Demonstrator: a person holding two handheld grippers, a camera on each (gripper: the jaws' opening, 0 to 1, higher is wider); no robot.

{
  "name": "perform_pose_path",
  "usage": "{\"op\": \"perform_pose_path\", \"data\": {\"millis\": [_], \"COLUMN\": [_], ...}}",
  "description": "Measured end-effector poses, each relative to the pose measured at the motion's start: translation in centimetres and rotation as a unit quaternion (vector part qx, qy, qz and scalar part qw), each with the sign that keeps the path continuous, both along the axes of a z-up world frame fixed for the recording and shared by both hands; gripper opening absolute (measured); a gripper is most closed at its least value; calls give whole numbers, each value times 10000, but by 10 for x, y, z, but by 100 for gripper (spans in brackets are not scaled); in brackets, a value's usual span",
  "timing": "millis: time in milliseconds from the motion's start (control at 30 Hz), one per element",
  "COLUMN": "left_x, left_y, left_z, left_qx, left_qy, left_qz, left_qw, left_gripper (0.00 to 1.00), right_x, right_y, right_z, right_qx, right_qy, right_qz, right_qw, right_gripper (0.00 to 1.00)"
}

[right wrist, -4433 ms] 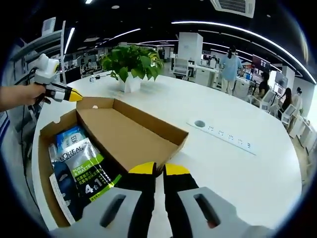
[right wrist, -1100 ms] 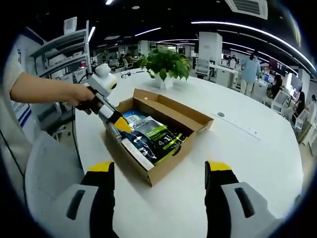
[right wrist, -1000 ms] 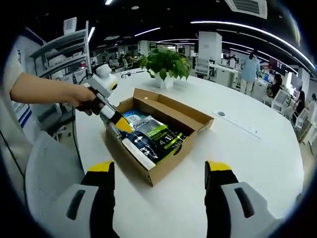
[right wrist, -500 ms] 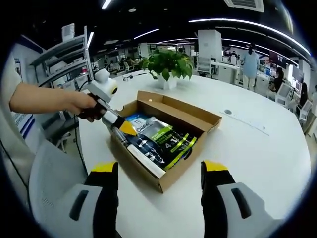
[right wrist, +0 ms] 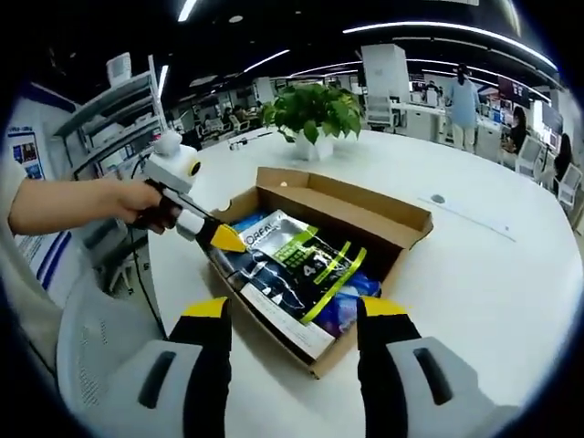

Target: Operate the shoe box by opening the lid, removing the specified soft item, and placing it in the target area until the item is outside and the box remains undamaged.

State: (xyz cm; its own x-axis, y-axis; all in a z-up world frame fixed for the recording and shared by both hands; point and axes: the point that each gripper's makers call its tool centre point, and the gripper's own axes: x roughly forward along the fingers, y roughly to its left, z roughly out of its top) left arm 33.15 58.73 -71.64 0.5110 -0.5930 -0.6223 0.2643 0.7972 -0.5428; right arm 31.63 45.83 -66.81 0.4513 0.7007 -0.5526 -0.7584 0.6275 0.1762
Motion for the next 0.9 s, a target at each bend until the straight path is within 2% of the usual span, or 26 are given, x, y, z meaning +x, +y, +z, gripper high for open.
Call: {"op": "perform_pose_path", "data": {"millis": [233,733,900], "left_x": [1,1,1], "left_y": [12,23,29], "left_z": [1,1,1], "left_qx": [51,333,400], "left_qy": [-61,-213,-277], "left_qz": [37,-109,-123], "left_qw": [10000,9992,9987], "left_gripper": [0,0,0], "right_x": [5,21,19], "right_y": [14,36,42], "right_z": [-13,-39,-48], "right_qx": [-153,-284,-327], "right_qy": [163,822,1075], "right_qz": [133,60,62], "right_qw": [9997,9962,9936], "right_gripper": [45,35,33]}}
